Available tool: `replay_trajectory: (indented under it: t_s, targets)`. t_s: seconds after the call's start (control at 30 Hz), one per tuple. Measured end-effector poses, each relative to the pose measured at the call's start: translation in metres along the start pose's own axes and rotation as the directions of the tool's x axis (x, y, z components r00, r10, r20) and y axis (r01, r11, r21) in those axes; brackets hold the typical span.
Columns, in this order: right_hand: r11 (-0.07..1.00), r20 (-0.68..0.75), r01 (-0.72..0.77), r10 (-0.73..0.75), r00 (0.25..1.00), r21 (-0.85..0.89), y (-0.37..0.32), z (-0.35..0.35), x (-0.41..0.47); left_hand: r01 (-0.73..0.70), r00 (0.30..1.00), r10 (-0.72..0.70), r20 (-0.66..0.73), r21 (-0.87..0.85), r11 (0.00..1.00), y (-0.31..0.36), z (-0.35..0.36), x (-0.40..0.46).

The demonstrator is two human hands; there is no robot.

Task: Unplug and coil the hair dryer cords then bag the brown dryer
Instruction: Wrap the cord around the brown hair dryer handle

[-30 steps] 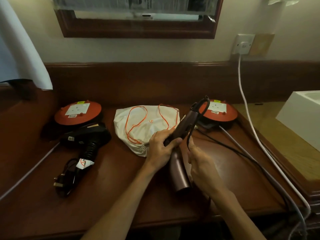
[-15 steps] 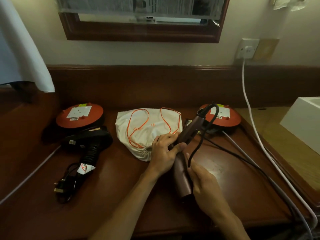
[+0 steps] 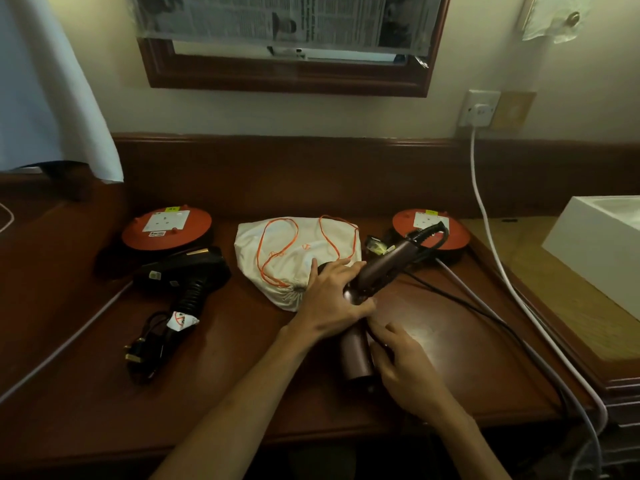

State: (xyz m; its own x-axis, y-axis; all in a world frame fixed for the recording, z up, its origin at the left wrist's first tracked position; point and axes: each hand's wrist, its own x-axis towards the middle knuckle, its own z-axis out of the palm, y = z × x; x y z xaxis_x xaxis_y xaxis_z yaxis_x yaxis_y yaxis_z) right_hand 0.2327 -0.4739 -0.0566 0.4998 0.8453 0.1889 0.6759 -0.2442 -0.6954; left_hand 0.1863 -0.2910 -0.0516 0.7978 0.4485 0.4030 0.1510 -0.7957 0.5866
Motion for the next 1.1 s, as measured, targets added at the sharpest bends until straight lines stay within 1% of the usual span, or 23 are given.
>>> replay_trajectory:
  t_s: [0.03, 0.1, 0.17, 0.3, 0.37, 0.43, 0.53, 0.57, 0.63, 0.7, 0.8, 0.9, 0.97, 1.0, 1.1]
  targets:
    - [0.998, -0.013, -0.015, 0.016, 1.000, 0.054, 0.000, 0.001, -0.006, 0.000, 1.000, 0.000, 0.007, 0.016, 1.000, 0.003, -0.001, -0.001]
    - [0.984, -0.083, -0.071, 0.086, 0.993, 0.166, 0.004, 0.001, -0.014, 0.016, 1.000, -0.017, 0.015, 0.025, 1.000, 0.009, -0.003, -0.005]
    - [0.964, -0.113, -0.131, 0.160, 0.981, 0.231, 0.008, -0.001, -0.017, 0.040, 0.999, -0.041, 0.026, 0.039, 0.998, 0.014, -0.006, -0.007]
    - [0.945, -0.082, -0.148, 0.179, 0.980, 0.291, 0.009, -0.008, -0.019, 0.069, 0.995, -0.074, 0.065, 0.073, 0.995, 0.019, -0.010, -0.011]
    - [0.937, -0.081, -0.178, 0.211, 0.974, 0.302, 0.013, -0.011, -0.019, 0.123, 0.990, -0.123, 0.070, 0.004, 0.992, 0.019, -0.014, -0.015]
    - [0.899, -0.081, -0.238, 0.286, 0.955, 0.369, 0.018, -0.013, -0.020, 0.163, 0.985, -0.155, 0.077, -0.107, 0.981, 0.017, -0.018, -0.022]
    - [0.807, -0.063, -0.324, 0.405, 0.912, 0.493, 0.022, -0.016, -0.020, 0.114, 0.993, -0.112, 0.024, -0.198, 0.973, 0.012, -0.026, -0.040]
    - [0.791, -0.036, -0.345, 0.419, 0.907, 0.505, 0.020, -0.017, -0.020, 0.130, 0.992, -0.126, 0.033, -0.226, 0.965, 0.010, -0.030, -0.047]
    - [0.776, 0.050, -0.377, 0.410, 0.911, 0.506, 0.019, -0.019, -0.019, 0.184, 0.981, -0.165, 0.102, -0.234, 0.955, 0.003, -0.036, -0.059]
    - [0.735, 0.187, -0.419, 0.381, 0.905, 0.532, 0.021, -0.026, -0.019, 0.191, 0.973, -0.156, 0.171, -0.220, 0.957, -0.003, -0.040, -0.069]
    - [0.633, 0.384, -0.451, 0.251, 0.889, 0.629, 0.026, -0.044, -0.024, 0.192, 0.973, -0.155, 0.172, -0.225, 0.955, -0.005, -0.048, -0.077]
    - [0.652, 0.500, -0.454, 0.131, 0.856, 0.607, 0.029, -0.052, -0.035, 0.199, 0.972, -0.162, 0.169, -0.232, 0.952, -0.003, -0.052, -0.081]
    - [0.629, 0.561, -0.481, 0.085, 0.823, 0.610, 0.033, -0.051, -0.042, 0.171, 0.975, -0.130, 0.181, -0.234, 0.957, -0.003, -0.049, -0.081]
    - [0.627, 0.569, -0.487, 0.084, 0.818, 0.608, 0.037, -0.052, -0.045, 0.155, 0.976, -0.111, 0.189, -0.241, 0.958, -0.003, -0.047, -0.080]
    - [0.667, 0.579, -0.498, 0.120, 0.806, 0.555, 0.047, -0.061, -0.053, 0.148, 0.970, -0.093, 0.223, -0.247, 0.958, -0.007, -0.041, -0.077]
